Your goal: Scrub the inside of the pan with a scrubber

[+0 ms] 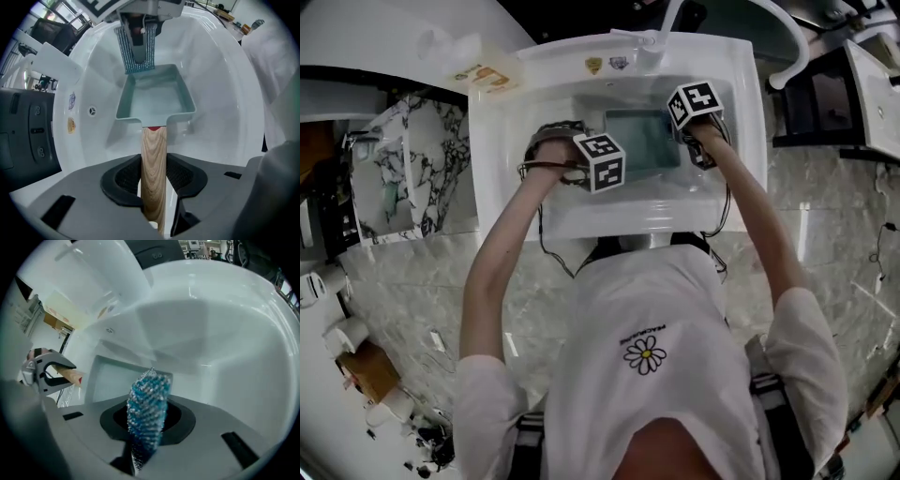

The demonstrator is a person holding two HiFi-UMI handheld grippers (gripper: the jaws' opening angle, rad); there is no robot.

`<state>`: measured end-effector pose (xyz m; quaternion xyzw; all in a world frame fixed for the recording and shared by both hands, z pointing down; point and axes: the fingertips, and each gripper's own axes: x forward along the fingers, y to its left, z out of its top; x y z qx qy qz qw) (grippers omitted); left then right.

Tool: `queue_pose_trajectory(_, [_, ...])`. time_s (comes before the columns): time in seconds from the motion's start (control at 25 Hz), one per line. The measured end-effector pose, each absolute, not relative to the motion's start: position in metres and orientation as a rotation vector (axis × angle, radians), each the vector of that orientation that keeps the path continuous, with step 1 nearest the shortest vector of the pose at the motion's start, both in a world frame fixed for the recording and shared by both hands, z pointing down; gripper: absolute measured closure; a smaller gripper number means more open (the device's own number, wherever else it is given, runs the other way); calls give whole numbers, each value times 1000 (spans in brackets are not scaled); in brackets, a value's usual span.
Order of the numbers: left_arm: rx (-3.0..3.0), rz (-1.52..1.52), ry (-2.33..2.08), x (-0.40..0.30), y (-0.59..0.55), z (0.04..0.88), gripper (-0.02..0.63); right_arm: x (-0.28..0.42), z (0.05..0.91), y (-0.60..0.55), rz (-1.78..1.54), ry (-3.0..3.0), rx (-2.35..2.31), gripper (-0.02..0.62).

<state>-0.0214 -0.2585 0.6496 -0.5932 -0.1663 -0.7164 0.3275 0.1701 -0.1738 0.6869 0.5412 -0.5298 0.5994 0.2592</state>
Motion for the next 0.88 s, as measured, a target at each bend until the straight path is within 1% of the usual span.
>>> queue_pose_trajectory(0.2, [-1593, -1892, -436, -32, -247, 655, 446, 162, 725, -175, 1702, -1317, 1395, 538])
queue_pose_trajectory(0.4, [-1594, -1899, -446, -39, -246, 659, 450, 152, 736, -184, 1784, -1310, 1402, 538])
queue_pose_trajectory(0.88, [-1623, -1916, -435, -47, -246, 665, 451, 135, 746, -196, 1738, -1344, 1285, 538])
